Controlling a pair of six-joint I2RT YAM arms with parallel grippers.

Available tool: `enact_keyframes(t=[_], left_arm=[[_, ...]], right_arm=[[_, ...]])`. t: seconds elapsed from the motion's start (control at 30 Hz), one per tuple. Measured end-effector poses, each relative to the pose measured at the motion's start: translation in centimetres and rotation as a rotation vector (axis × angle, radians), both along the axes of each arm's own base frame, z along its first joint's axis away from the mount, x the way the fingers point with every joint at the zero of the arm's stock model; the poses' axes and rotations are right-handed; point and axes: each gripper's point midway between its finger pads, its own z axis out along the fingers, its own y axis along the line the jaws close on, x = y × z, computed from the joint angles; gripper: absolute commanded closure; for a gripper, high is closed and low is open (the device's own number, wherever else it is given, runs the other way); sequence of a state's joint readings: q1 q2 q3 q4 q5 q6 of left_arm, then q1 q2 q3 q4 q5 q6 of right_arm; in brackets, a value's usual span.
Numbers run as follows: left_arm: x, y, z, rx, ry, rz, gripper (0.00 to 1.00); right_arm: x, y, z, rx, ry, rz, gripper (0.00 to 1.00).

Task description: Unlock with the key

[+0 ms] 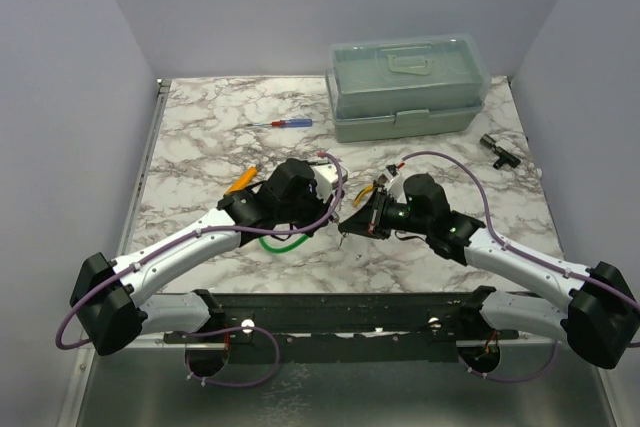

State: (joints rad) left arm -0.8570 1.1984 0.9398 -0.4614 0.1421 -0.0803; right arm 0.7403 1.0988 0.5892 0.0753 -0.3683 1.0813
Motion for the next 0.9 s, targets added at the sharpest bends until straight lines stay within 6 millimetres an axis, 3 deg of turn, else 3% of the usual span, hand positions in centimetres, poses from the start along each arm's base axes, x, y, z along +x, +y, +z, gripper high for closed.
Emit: enact_keyframes(t=[0.83,0.9], left_arm=[[-0.32,-0.19,0.04,0.002,-0.006,-0.013,1.0],[-0.26,-0.15,0.02,0.005,-0.009,-0.009,1.0]], right_arm=[[0.38,0.26,-0.04,0.003,0.009,-0.007,1.0],[0.39,0.27,-0.08,0.002,0.009,-0.007,0.92]])
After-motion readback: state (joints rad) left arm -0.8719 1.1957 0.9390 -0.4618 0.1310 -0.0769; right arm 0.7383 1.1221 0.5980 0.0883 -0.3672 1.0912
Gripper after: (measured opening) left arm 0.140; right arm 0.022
